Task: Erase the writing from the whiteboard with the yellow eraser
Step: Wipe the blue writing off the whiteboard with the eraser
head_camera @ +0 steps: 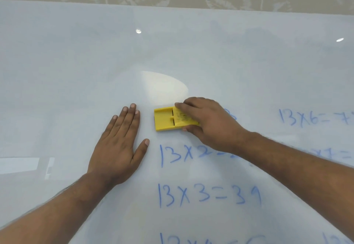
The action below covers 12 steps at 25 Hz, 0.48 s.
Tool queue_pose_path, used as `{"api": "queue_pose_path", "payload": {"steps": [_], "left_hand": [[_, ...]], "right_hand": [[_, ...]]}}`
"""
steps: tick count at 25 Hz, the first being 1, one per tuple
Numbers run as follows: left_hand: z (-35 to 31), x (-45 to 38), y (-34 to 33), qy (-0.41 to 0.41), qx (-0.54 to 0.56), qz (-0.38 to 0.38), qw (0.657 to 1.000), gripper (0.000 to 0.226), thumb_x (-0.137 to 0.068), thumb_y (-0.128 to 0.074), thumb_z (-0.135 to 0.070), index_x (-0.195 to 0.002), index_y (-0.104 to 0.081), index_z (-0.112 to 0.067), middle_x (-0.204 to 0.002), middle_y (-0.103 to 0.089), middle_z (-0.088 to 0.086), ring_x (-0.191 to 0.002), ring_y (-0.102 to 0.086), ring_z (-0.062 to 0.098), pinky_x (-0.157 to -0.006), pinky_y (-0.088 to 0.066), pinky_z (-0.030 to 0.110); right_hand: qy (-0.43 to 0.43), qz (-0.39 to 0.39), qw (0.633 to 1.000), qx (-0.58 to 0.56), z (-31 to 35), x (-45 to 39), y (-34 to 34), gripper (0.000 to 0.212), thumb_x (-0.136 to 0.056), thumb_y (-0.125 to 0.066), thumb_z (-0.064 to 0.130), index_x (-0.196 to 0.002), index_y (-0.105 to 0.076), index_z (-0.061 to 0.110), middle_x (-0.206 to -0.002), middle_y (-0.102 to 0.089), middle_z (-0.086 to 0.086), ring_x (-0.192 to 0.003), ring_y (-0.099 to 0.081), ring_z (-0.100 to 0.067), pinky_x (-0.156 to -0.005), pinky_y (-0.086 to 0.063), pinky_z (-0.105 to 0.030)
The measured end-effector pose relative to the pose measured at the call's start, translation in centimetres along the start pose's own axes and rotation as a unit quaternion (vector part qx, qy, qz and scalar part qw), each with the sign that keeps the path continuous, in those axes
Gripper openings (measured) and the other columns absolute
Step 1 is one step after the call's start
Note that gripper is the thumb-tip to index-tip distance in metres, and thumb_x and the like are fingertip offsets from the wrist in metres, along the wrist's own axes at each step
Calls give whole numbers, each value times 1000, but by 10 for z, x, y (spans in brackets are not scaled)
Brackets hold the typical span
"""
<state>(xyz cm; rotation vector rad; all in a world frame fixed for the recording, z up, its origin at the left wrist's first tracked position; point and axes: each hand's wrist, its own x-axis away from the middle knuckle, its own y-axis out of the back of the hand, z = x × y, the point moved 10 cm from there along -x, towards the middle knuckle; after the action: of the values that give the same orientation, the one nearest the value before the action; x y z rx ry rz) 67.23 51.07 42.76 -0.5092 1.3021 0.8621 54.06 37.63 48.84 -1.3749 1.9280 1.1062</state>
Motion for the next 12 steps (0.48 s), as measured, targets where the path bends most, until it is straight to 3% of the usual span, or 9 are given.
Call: {"api": "queue_pose_path", "payload": {"steps": [7,12], "left_hand": [[-1,0,0,0,-3,-2,1000,72,-102,-19,-51,-161,-8,-10,-171,-4,2,-158,-2,16,-128,-3,34],[-1,0,2,-4,3,-10,1000,69,-103,-22,-45,-160,-13,-7,-170,-8,5,-158,-7,18,-128,-7,37]], "right_hand": [[-80,-68,994,2,-25,-25,20,57,-86,-67,27,-138,-48,10,-125,-55,-9,-110,-52,-30,-95,-39,-37],[-22,-39,999,-28,9,-10,0,58,-84,-69,24,-136,-50,7,-123,-57,-12,-109,-53,-32,-95,-41,-41]]}}
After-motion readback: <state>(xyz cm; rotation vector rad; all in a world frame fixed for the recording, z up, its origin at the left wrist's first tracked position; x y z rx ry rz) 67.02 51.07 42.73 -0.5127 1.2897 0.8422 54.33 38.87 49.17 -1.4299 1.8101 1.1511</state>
